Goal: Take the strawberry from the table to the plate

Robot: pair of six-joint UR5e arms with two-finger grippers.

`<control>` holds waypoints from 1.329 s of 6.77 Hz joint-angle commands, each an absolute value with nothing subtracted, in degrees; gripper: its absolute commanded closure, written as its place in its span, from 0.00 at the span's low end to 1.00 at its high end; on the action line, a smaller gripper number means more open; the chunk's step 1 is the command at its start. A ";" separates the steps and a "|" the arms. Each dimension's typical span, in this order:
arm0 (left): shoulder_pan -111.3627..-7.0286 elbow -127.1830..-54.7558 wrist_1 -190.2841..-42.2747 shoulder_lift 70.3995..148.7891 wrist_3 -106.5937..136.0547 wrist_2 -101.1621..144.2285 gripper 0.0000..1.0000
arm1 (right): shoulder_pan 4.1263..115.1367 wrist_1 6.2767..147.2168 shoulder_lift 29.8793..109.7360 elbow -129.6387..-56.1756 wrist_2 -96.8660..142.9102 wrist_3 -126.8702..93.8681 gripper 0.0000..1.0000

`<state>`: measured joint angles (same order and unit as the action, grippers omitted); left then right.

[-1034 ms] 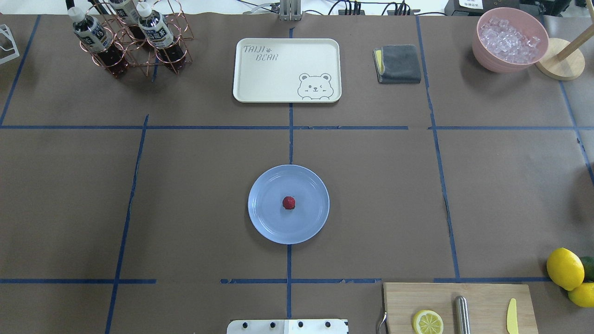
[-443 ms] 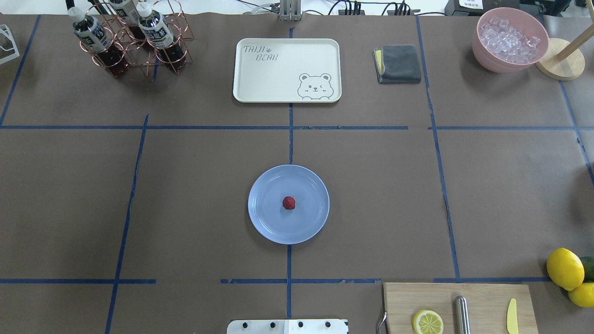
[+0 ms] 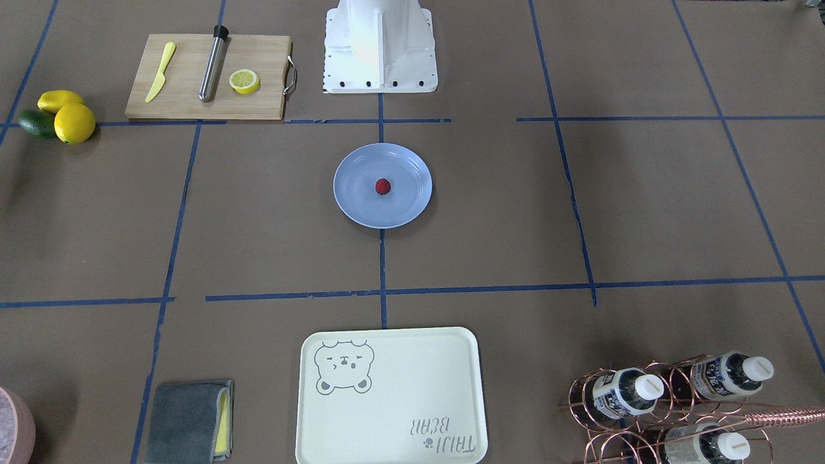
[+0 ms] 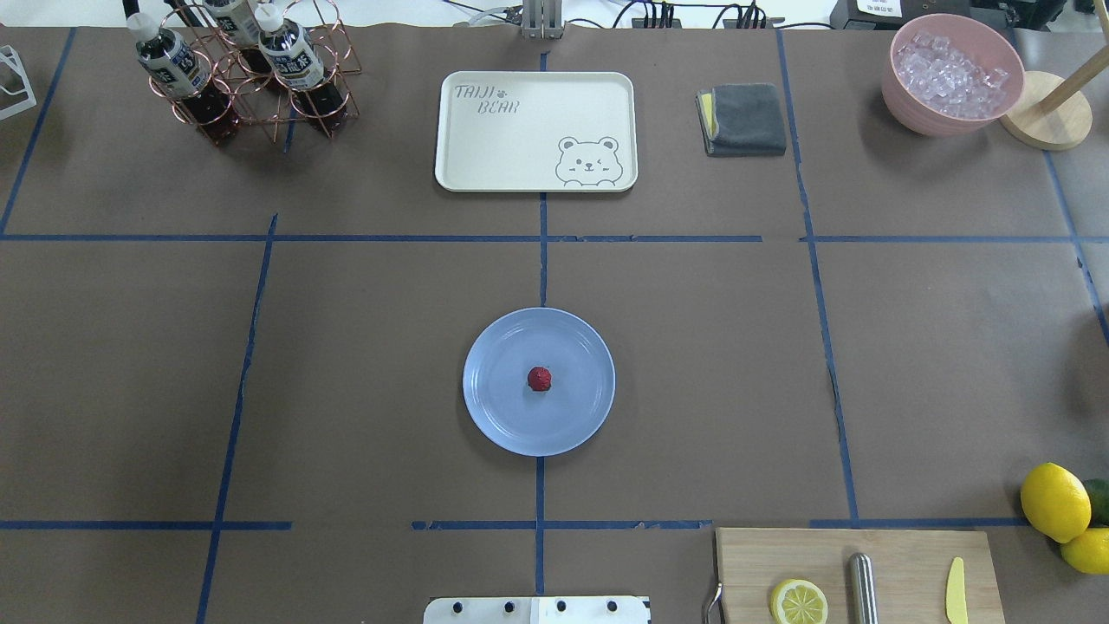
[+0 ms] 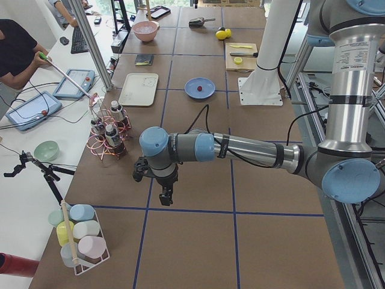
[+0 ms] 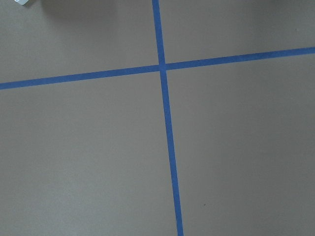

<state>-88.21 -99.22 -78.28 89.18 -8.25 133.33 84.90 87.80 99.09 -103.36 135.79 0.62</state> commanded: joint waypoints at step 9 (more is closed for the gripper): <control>-88.51 -101.95 -87.89 81.12 -7.65 133.86 0.00 | 84.90 87.89 99.05 -103.89 138.09 -0.09 0.00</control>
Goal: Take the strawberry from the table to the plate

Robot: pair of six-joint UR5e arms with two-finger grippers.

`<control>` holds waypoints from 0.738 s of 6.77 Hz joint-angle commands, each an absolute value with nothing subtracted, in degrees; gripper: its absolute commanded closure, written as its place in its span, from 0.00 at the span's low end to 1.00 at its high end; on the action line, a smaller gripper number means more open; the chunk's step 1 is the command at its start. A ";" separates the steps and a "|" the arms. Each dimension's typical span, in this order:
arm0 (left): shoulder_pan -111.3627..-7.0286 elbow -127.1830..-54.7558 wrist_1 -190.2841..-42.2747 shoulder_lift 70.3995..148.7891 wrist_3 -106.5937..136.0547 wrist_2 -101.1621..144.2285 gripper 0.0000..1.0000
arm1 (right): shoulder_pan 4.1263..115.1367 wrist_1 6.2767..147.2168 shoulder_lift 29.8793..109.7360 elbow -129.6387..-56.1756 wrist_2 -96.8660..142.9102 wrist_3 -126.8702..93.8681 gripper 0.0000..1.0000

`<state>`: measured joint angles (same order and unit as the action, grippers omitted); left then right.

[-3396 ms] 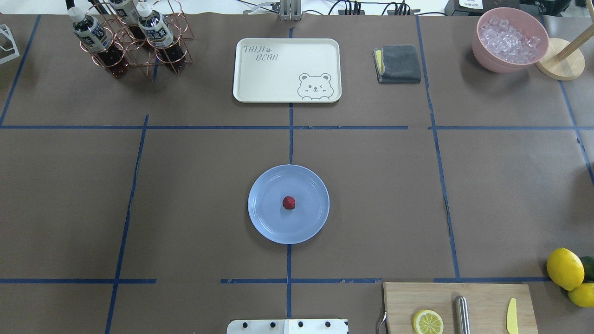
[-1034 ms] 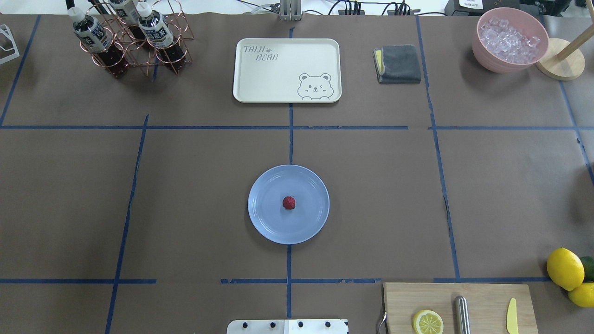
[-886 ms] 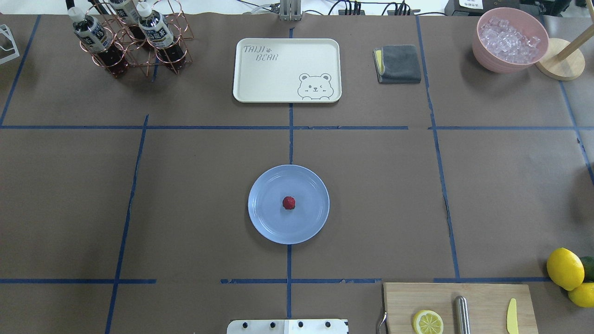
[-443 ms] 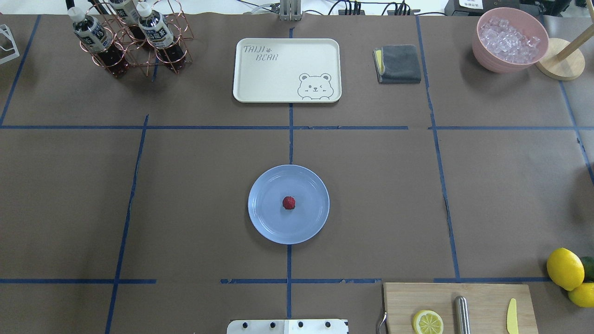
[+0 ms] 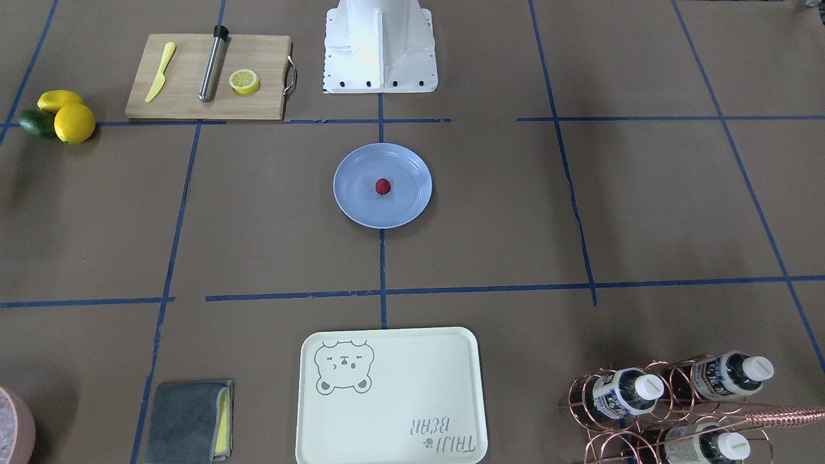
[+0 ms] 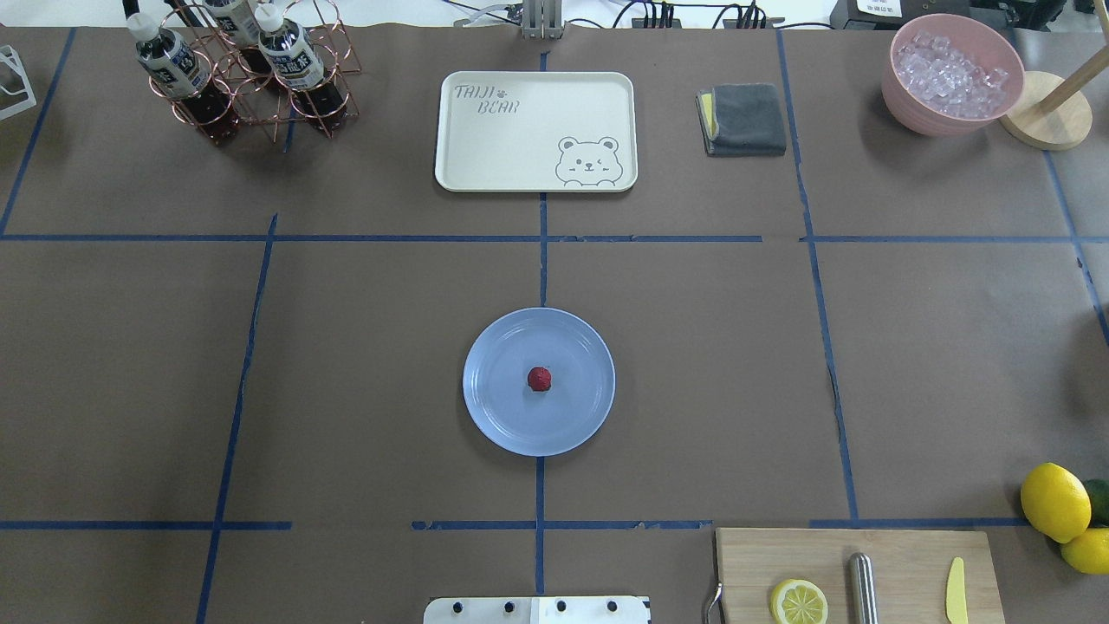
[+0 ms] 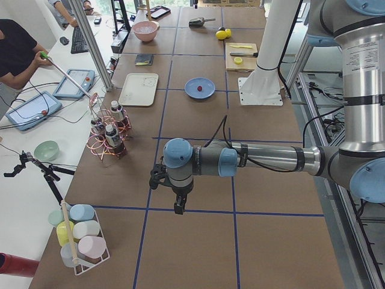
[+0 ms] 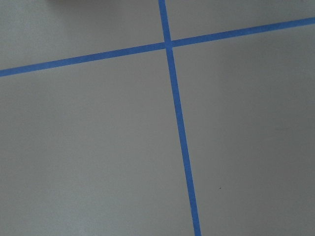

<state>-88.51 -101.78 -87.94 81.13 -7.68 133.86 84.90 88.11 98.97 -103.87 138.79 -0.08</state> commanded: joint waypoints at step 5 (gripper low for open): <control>-88.51 -102.04 -87.80 81.12 -7.47 133.86 0.00 | 84.81 87.89 99.49 -104.68 135.35 0.44 0.00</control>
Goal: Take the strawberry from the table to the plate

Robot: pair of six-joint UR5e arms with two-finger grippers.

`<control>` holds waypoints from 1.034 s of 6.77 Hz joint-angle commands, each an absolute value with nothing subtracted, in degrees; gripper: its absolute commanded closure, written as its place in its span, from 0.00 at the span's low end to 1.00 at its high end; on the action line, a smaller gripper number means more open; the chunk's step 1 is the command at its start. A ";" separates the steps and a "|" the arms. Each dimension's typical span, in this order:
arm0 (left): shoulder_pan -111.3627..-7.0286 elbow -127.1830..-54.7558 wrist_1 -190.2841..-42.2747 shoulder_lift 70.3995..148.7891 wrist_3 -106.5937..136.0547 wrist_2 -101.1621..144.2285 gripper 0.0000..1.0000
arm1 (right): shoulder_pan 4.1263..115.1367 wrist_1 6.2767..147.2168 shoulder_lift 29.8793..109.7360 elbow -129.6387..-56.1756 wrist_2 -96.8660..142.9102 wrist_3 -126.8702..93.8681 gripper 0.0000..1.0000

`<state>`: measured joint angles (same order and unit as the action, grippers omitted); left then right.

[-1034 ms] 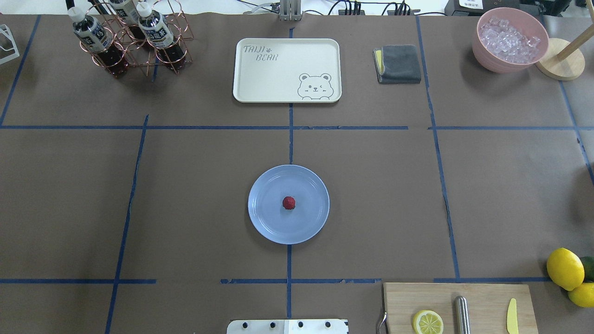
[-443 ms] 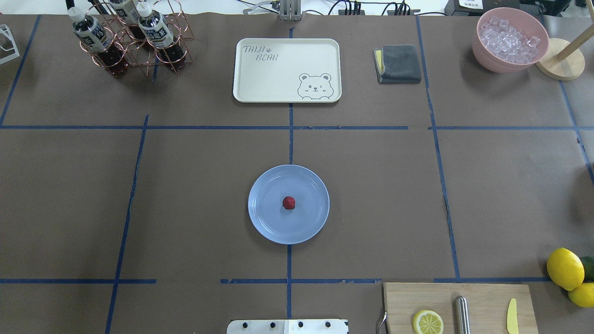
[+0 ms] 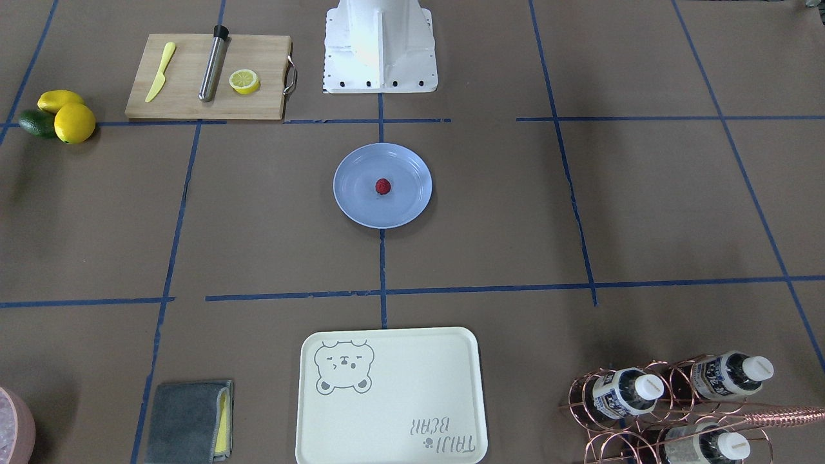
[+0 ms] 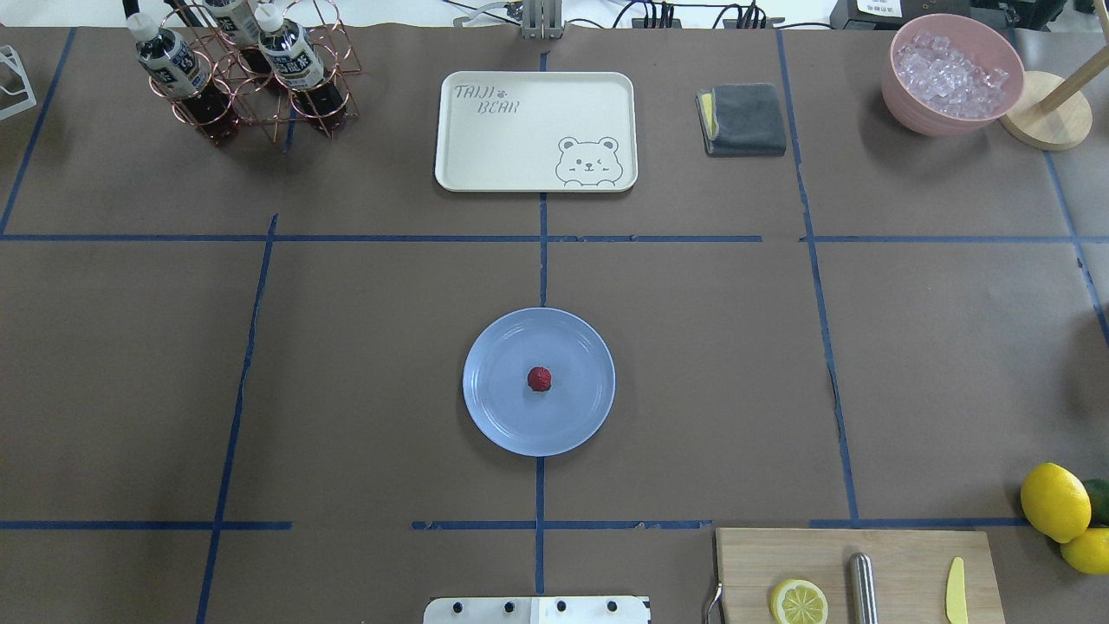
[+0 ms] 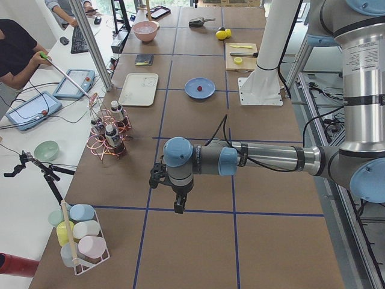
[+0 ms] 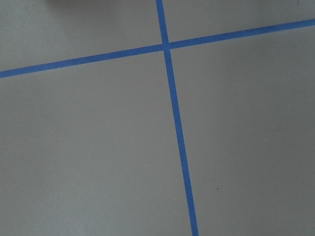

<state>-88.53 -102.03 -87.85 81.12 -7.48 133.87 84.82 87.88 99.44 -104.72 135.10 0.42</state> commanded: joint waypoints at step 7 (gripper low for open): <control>-88.51 -101.95 -87.63 80.95 -7.47 134.03 0.00 | 84.81 87.80 99.58 -104.41 135.53 -0.09 0.00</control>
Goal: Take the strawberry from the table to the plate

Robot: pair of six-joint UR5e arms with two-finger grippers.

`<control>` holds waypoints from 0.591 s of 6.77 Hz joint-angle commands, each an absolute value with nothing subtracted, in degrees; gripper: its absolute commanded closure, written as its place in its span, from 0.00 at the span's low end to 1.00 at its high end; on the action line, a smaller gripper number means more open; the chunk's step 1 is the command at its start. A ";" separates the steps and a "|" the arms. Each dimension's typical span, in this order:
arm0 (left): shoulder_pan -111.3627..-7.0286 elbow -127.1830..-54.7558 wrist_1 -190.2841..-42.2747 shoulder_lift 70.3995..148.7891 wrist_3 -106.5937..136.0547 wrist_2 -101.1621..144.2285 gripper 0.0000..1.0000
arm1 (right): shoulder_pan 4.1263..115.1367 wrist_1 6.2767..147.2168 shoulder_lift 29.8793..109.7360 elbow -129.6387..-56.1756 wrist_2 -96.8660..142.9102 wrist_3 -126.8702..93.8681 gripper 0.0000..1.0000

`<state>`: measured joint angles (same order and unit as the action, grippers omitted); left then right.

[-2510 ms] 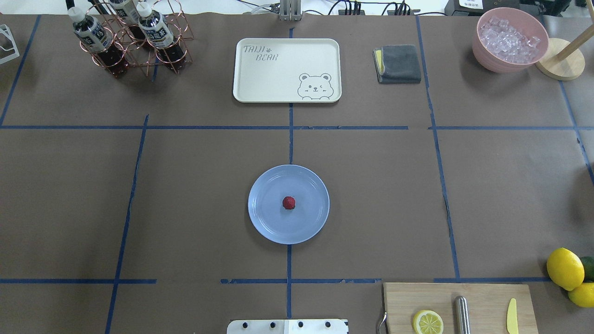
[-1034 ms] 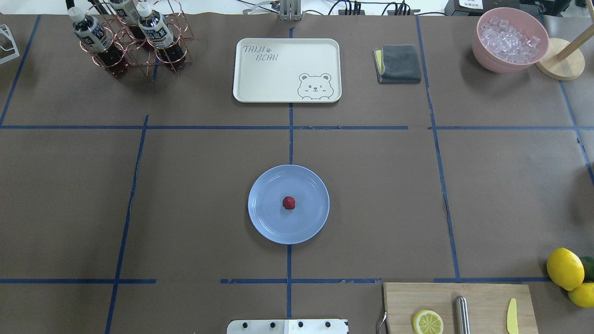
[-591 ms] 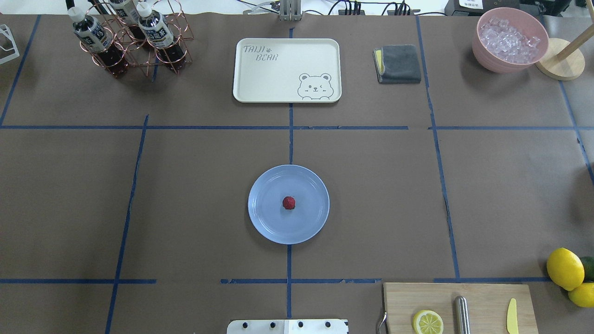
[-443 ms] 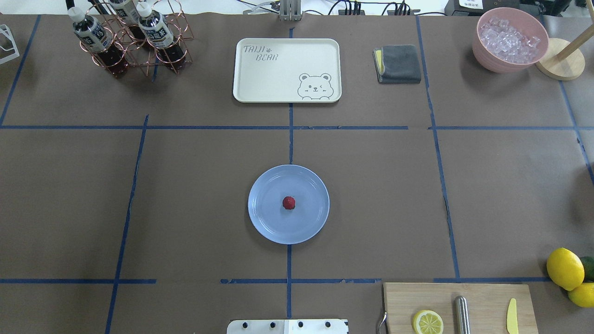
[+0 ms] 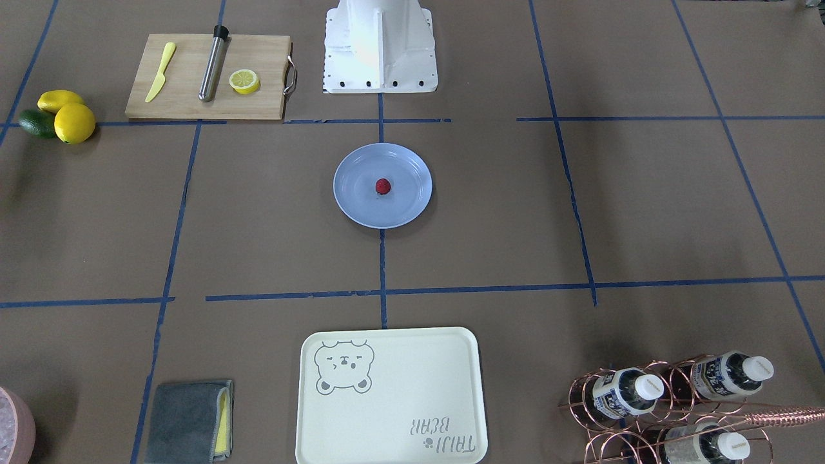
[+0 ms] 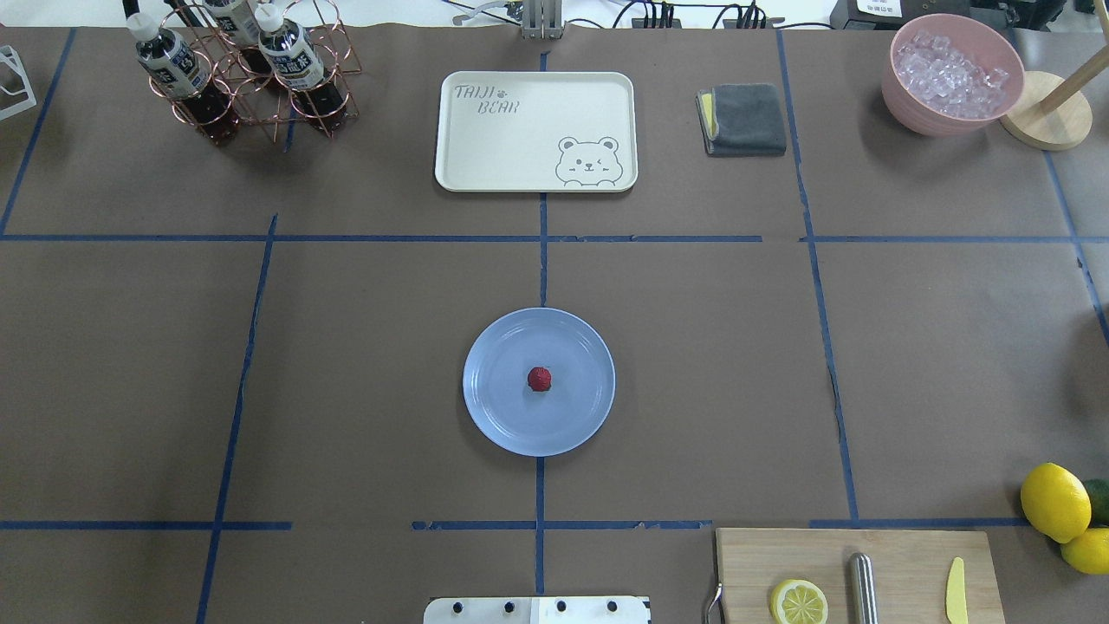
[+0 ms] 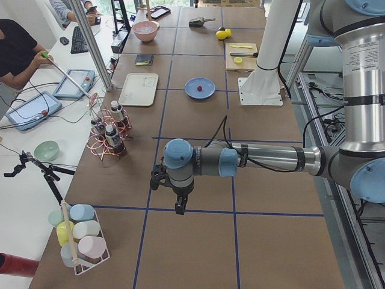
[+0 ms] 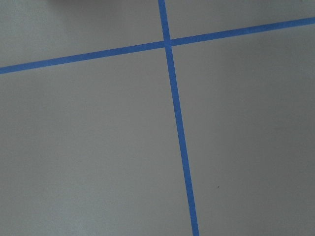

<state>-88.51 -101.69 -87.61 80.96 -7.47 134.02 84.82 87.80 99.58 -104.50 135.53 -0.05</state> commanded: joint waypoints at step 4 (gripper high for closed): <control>-88.51 -102.39 -87.54 81.03 -7.47 135.70 0.00 | 84.64 87.89 99.58 -104.24 135.70 -0.09 0.00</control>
<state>-88.56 -102.35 -87.48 80.96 -7.47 135.25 84.68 87.89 99.58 -104.25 135.57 -0.09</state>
